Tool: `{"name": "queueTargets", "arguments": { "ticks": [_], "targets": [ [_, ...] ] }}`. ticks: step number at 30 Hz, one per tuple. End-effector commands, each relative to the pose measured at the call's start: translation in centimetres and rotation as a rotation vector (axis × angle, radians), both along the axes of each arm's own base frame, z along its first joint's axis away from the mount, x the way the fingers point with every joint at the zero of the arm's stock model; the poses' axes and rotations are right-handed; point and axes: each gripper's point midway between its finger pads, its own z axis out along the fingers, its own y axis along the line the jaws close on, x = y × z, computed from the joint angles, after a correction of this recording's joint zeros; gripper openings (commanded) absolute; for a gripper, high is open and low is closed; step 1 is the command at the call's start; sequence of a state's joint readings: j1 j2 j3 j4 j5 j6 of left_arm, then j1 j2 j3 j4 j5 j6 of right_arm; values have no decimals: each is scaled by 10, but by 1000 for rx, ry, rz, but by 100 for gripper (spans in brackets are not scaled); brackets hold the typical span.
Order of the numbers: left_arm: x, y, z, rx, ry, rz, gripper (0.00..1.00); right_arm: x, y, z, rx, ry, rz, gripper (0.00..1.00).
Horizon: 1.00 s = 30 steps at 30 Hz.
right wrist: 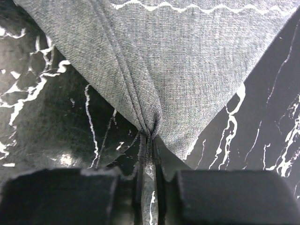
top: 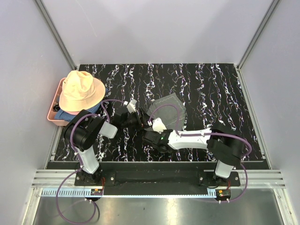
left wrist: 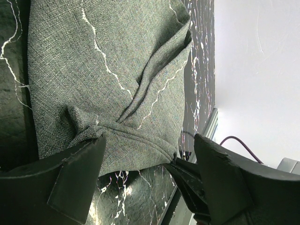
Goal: Fold the napkin, place the utensils inside, and roll it up
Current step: Roll the napkin with the utensil
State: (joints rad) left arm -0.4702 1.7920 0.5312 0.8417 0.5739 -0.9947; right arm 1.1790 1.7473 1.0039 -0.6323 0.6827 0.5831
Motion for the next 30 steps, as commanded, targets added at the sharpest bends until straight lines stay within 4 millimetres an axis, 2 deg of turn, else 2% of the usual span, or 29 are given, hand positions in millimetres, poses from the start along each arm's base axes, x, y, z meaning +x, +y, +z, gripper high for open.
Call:
{"name": "queueTargets", "arguments": {
  "ticks": [1,3,4,6,7,9,12,14,18,19,21,25,30],
  "targets": [
    [0,13,-19,77,41,19,84,-12,13,7,103,64,58,4],
    [0,14,-20,88,37,14,84,-14,16,12,162,94,94,0],
    [3,13,-17,86,28,12,84,-22,22,9,205,157,125,0],
    [3,13,-18,85,32,4,84,-20,21,11,273,205,147,0],
    [5,12,-15,82,24,2,84,-26,28,12,324,261,173,0],
    [6,12,-15,87,25,-2,84,-22,23,14,368,295,182,0],
    [7,13,-15,105,19,-8,84,-32,29,19,486,414,238,0],
    [9,13,-15,111,15,-14,84,-25,26,20,534,442,232,0],
    [11,12,-17,125,21,-24,84,-34,33,21,669,605,260,0],
    [13,11,-16,126,19,-27,84,-29,32,22,705,618,250,0],
    [13,13,-18,139,23,-29,84,-32,35,23,769,689,256,0],
    [17,15,-19,173,24,-32,84,-24,34,28,859,752,242,0],
    [20,18,-23,201,34,-38,84,-18,25,15,921,846,172,0]
  ]
}}
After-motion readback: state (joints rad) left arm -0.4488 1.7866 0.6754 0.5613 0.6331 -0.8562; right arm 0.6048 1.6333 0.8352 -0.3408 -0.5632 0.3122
